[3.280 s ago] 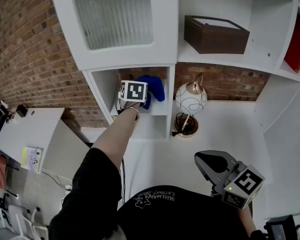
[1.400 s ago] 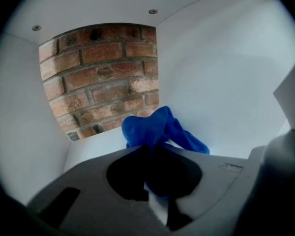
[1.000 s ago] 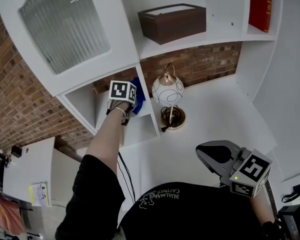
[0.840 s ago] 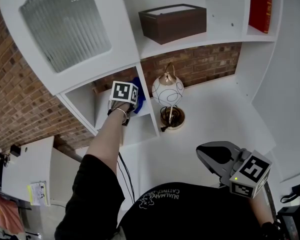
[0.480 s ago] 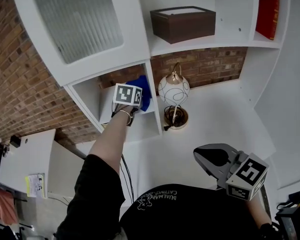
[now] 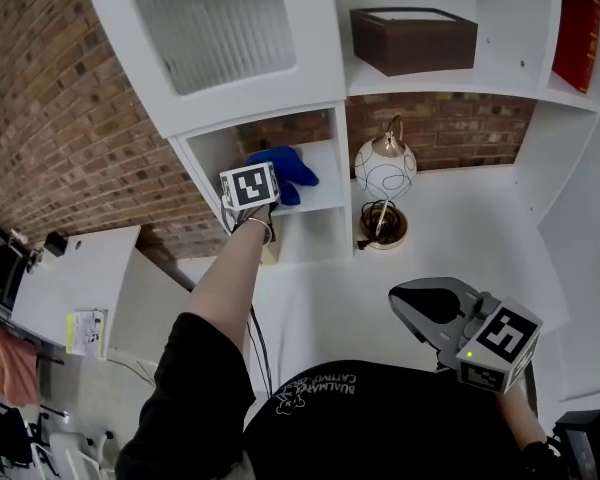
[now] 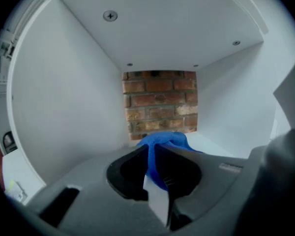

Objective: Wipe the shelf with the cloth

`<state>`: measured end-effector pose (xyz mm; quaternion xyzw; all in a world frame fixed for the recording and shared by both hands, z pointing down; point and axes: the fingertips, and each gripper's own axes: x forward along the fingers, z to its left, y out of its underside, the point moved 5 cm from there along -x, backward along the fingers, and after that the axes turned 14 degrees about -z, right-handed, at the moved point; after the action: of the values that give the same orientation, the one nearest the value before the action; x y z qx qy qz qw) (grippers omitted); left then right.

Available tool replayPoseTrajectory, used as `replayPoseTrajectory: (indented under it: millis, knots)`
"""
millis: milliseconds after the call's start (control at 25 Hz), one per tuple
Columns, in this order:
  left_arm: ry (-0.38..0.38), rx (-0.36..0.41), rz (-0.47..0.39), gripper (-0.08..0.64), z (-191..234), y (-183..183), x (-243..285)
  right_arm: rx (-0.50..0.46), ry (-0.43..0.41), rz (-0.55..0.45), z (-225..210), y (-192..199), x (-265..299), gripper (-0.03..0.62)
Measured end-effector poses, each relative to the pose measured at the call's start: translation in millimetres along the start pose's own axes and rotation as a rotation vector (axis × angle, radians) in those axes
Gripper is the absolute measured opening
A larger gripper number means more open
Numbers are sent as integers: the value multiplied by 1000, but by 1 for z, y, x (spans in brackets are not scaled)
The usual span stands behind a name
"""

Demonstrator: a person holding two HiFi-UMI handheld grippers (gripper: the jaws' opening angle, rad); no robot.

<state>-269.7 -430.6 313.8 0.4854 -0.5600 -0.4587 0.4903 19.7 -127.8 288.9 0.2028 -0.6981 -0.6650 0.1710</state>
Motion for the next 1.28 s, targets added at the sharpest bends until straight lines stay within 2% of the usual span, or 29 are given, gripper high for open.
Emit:
replayPoseTrajectory:
  millis: [120, 240, 400, 520, 760, 920, 1280]
  knots:
    - [-32, 10, 72, 23, 10, 16, -1, 10, -22, -7, 2, 1, 3, 9]
    - [18, -15, 168, 23, 6, 38, 2, 18, -36, -12, 0, 2, 3, 9]
    - [55, 65, 203, 23, 2, 42, 5, 25, -29, -26, -7, 4, -3, 8]
    - [100, 83, 240, 23, -6, 41, 4, 35, -25, -37, -12, 4, -8, 8]
    - [160, 113, 246, 23, -22, 41, 2, 53, -27, -46, -19, 7, -17, 9]
    - [195, 93, 249, 23, -39, 40, 2, 81, -34, -44, -25, 11, -25, 8]
    - [206, 56, 247, 23, -69, 38, 2, 146, -76, -53, -43, 32, -42, 8]
